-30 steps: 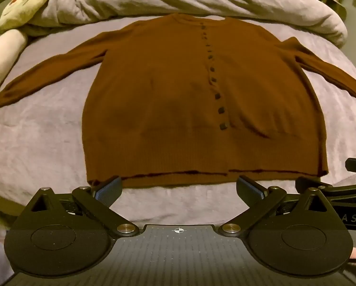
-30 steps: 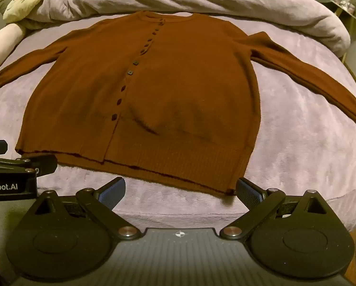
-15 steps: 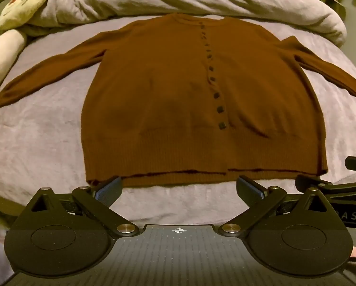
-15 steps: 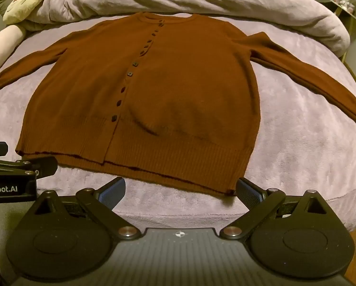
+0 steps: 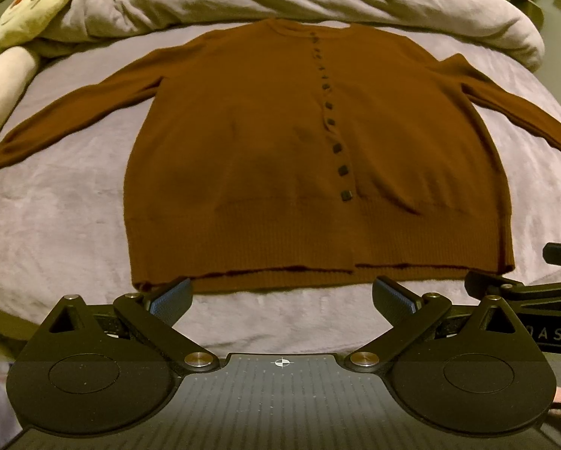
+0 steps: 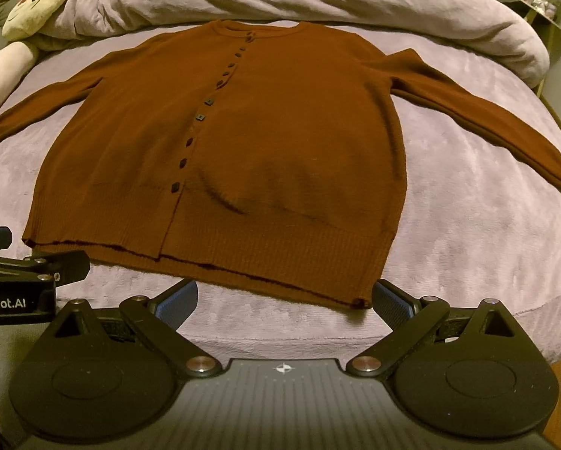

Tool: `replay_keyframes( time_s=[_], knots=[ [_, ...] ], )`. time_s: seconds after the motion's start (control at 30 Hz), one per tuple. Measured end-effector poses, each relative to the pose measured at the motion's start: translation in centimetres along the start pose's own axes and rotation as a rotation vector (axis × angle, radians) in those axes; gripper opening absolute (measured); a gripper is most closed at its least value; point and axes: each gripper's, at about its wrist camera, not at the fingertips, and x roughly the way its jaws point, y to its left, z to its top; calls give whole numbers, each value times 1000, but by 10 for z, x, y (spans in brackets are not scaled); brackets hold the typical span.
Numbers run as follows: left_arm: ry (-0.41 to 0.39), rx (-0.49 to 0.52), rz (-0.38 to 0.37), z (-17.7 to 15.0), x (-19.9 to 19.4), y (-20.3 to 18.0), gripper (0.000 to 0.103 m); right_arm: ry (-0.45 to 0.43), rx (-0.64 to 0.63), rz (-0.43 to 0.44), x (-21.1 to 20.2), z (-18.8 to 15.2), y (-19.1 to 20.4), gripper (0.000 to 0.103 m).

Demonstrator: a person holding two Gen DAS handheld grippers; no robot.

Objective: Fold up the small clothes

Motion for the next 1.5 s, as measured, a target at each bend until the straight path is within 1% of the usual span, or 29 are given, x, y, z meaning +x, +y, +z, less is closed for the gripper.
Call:
replay_keyframes(
  time_s=[1.5],
  knots=[
    [21, 9, -3, 1, 5, -4, 103, -1, 16, 15, 3, -1, -4, 99]
  ],
)
